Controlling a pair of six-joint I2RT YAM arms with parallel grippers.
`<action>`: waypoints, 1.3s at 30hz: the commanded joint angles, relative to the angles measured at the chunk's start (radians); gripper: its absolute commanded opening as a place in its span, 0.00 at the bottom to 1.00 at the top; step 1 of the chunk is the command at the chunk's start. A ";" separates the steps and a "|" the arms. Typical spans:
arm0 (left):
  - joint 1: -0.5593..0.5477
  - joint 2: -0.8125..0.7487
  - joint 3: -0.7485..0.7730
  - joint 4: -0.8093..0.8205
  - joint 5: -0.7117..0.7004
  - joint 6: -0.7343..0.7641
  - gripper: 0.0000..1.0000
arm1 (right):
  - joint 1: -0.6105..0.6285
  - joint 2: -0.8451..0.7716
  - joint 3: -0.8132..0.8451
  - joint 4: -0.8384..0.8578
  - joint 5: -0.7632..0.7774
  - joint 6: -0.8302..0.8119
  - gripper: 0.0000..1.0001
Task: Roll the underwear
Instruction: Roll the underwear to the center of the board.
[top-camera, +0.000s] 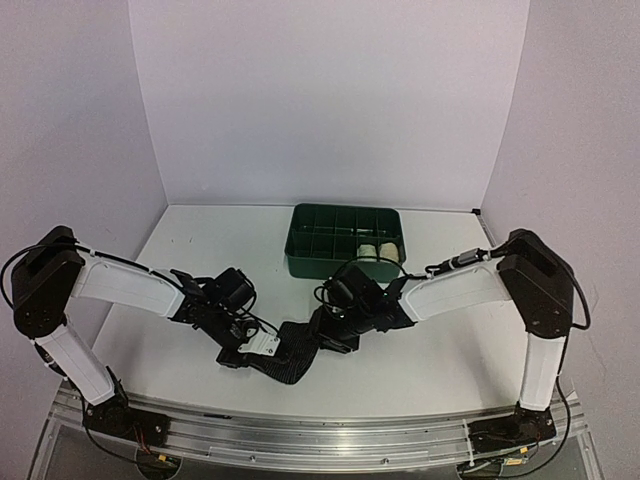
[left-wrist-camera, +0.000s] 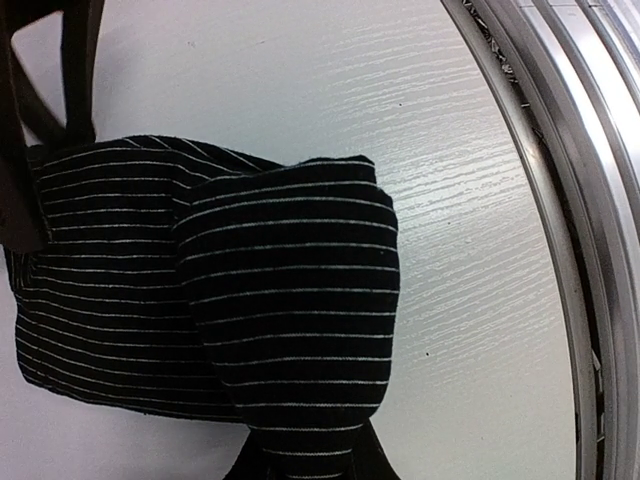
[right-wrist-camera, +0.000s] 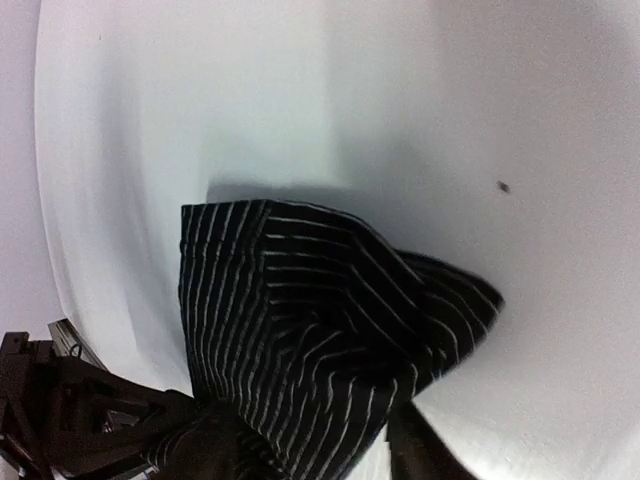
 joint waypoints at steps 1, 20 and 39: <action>-0.010 -0.002 0.062 -0.037 0.013 -0.034 0.00 | -0.010 0.105 0.062 -0.037 -0.054 -0.045 0.24; 0.020 0.293 0.288 -0.468 0.380 -0.099 0.00 | -0.067 0.193 0.134 0.047 -0.052 -0.141 0.03; 0.137 0.465 0.348 -0.539 0.425 -0.138 0.00 | 0.112 -0.415 -0.310 0.237 0.135 -0.988 0.51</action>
